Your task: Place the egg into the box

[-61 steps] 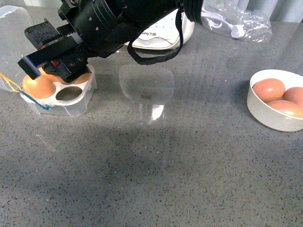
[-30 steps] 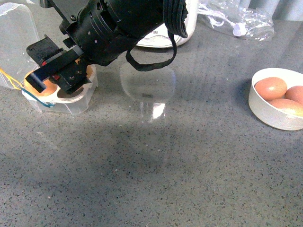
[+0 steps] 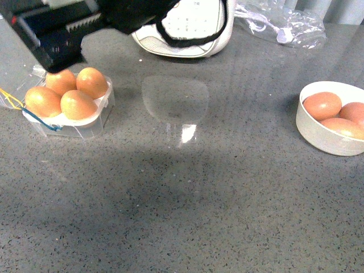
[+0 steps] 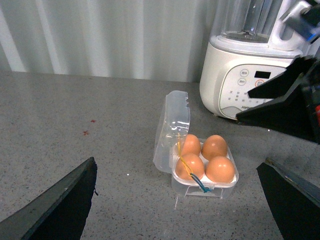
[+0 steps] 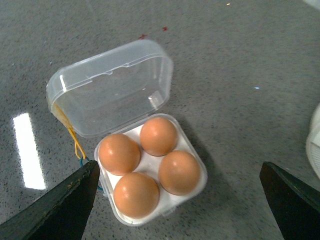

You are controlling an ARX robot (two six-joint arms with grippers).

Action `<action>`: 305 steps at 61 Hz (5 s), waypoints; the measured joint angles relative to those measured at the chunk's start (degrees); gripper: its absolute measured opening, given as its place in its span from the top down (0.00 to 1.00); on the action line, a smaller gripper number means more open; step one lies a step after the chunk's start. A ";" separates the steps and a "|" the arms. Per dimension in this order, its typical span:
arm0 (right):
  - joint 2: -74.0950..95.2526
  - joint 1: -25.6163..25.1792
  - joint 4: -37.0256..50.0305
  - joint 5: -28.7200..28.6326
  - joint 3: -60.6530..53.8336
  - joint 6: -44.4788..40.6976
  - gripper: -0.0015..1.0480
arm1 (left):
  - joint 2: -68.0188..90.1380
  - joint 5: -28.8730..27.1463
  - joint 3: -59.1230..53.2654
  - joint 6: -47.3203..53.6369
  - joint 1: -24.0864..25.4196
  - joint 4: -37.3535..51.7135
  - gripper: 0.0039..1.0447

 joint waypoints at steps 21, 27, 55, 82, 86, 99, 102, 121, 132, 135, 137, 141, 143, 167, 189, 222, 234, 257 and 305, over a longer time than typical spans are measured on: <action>-11.54 -3.65 39.15 43.15 -29.00 7.54 0.30 | 0.00 0.09 0.00 0.02 0.00 0.00 0.06; -17.86 -7.13 50.38 48.59 -38.97 8.85 0.45 | 0.00 -0.15 0.00 0.00 0.00 0.00 0.06; -43.89 -22.38 51.52 34.80 -65.81 9.64 0.97 | -0.02 -0.04 0.00 0.02 0.00 0.00 0.06; -59.65 -29.29 44.57 27.67 -74.69 9.64 0.97 | -0.04 -0.04 0.00 0.02 0.00 0.00 0.06; -62.84 -29.99 41.88 26.84 -75.30 9.64 0.97 | -0.02 -0.04 0.00 0.00 0.00 0.00 0.06; -72.57 -35.58 33.48 21.75 -76.46 9.66 0.97 | -0.02 -0.04 0.00 0.02 0.00 0.00 0.06; -75.06 -35.67 31.32 21.49 -76.56 9.66 0.97 | -0.02 -0.02 0.00 0.02 0.00 0.00 0.06; -86.20 -35.69 21.05 21.44 -76.74 9.66 0.97 | -0.02 -0.04 0.00 0.02 0.00 0.00 0.06; -91.43 -35.69 16.04 21.44 -76.74 9.66 0.97 | -0.02 -0.04 0.00 0.02 0.00 0.00 0.06; -92.63 -35.69 14.88 21.44 -76.74 9.66 0.97 | -0.02 -0.04 0.00 0.02 0.00 0.00 0.06; -93.44 -35.69 14.08 21.44 -76.74 9.66 0.97 | -0.02 -0.04 0.00 0.02 0.00 0.00 0.06; -94.73 -35.69 12.81 21.44 -76.74 9.66 0.97 | -0.02 -0.04 0.00 0.02 0.00 0.00 0.06; -95.54 -35.69 12.00 21.44 -76.74 9.66 0.97 | -0.02 -0.04 0.00 0.02 0.00 0.00 0.06; -102.33 -35.69 5.25 21.44 -76.74 9.66 0.97 | -0.02 -0.04 0.00 0.02 0.00 0.00 0.06; -111.67 -35.69 -4.46 21.29 -76.70 9.64 0.63 | 0.13 -1.05 0.07 -0.13 -0.28 -0.15 0.06; -111.69 -35.71 -4.48 21.29 -76.72 9.66 0.07 | 65.66 -19.34 17.20 -14.80 13.00 26.69 0.06; -111.69 -35.71 -4.48 21.31 -76.70 9.66 0.07 | 81.50 -17.75 26.34 -14.95 13.16 29.57 0.06; -111.69 -35.71 -4.48 21.29 -76.72 9.66 0.07 | 92.54 -4.83 38.01 -21.66 5.81 22.40 0.06; -111.71 -35.74 -4.50 21.33 -76.72 9.66 0.07 | 78.86 6.82 11.56 -0.96 6.99 65.59 0.76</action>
